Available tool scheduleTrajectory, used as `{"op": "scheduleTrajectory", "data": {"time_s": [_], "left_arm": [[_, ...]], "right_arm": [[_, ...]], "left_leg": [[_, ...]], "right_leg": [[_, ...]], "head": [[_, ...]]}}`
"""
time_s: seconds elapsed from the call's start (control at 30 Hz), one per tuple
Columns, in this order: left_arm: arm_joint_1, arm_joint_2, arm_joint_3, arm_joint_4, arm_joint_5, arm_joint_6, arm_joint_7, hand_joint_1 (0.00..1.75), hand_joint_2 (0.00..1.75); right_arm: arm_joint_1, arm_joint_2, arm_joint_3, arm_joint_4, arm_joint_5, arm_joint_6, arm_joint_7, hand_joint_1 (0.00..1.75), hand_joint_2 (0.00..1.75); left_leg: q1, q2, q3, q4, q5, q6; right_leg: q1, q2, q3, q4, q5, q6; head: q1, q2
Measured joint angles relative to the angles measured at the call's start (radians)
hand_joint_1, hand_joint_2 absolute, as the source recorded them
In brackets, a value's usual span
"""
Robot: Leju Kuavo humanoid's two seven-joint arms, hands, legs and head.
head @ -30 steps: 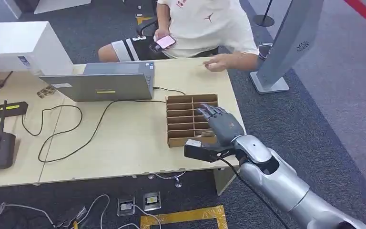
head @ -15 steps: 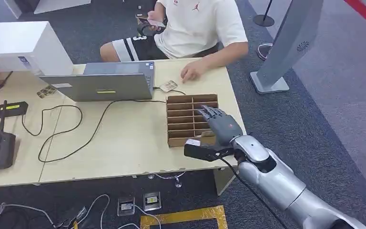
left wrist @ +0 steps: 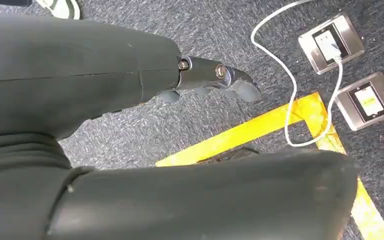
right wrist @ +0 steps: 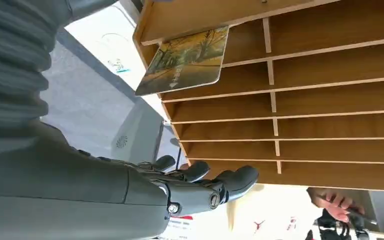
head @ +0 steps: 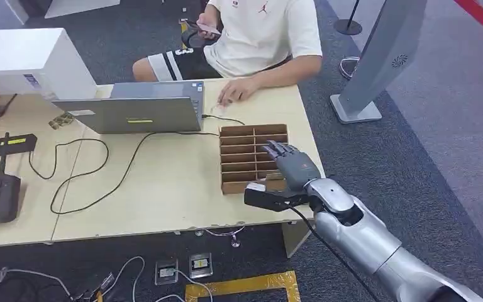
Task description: Pass the card to the sensor for recognition and then transmit it.
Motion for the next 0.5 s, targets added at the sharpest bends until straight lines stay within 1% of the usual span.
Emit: {"op": "scheduleTrajectory", "data": {"time_s": [0.5], "left_arm": [[0.000, 0.000, 0.000, 0.000, 0.002, 0.000, 0.003, 0.00, 0.00]], "right_arm": [[-0.006, 0.006, 0.001, 0.039, -0.003, -0.010, -0.012, 0.00, 1.75]], "left_leg": [[0.000, 0.000, 0.000, 0.000, 0.000, 0.000]], "right_leg": [[0.000, 0.000, 0.000, 0.000, 0.000, 0.000]], "head": [[0.000, 0.000]]}}
